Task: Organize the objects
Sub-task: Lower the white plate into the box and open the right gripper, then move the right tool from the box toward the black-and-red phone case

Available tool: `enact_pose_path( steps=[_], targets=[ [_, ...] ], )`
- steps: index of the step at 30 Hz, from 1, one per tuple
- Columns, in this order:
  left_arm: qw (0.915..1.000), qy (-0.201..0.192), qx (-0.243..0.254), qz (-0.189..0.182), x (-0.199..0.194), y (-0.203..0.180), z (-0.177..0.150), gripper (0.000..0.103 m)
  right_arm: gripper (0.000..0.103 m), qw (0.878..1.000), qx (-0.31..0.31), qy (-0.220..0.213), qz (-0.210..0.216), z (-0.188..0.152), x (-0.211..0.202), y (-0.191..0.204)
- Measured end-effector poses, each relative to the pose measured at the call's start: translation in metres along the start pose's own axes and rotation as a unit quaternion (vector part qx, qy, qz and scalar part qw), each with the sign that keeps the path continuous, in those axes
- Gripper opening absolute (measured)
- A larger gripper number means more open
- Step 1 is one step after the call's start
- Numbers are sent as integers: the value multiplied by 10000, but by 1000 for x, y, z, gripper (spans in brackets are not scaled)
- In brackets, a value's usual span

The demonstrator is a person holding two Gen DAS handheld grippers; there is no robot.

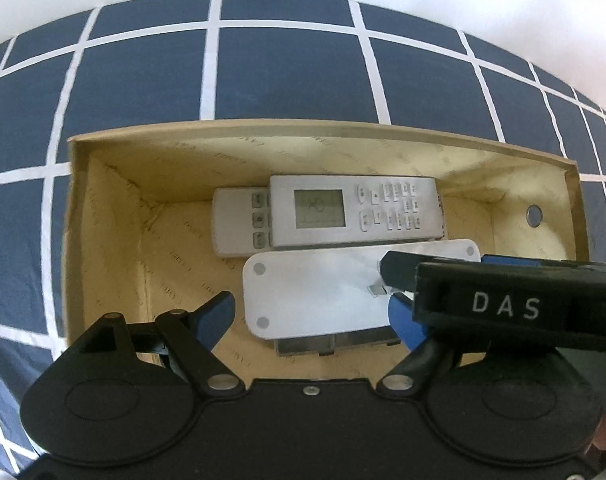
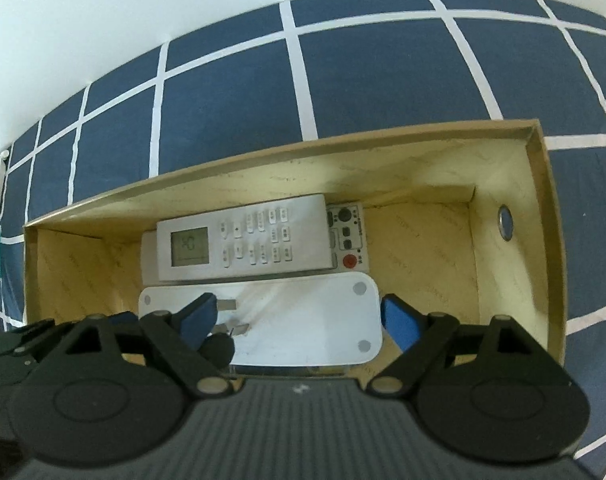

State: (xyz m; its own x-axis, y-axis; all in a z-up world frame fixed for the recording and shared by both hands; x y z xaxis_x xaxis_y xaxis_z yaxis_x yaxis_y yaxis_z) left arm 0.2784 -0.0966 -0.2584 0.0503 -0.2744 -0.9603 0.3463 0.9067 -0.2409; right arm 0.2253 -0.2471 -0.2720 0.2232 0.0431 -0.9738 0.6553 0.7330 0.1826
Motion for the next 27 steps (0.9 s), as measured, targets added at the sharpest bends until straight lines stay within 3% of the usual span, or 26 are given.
enact_pose_path(
  steps=[11,22,27],
  targets=[
    [9991,-320,-233,142,-42,-14,-23,87,88,9989,-204,-407,96,-6,-43,-3],
    [9971,-714,222,150,-89,-71,-55,94,91,9955,-93,-931,153,-39,-117,-33],
    [9950,-860,474,162,-101,-101,-70,98,100,9929,129,-1178,136,-55,-146,-63]
  ],
)
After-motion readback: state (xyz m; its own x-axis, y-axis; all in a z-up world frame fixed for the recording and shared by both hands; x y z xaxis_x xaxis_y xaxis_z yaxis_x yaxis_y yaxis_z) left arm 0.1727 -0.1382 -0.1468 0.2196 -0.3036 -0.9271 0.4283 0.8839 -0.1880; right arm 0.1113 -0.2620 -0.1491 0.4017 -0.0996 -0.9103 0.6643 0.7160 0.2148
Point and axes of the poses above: each gripper's, at about its wrist camera, not at the fingertips, and x roughly the way its jaws point, y to its left, z to its top, the point moved 8 cm from there along x, roughly the way its jaws point, and after that the axes turned 4 degrees about -z, right-handed, at the moved point
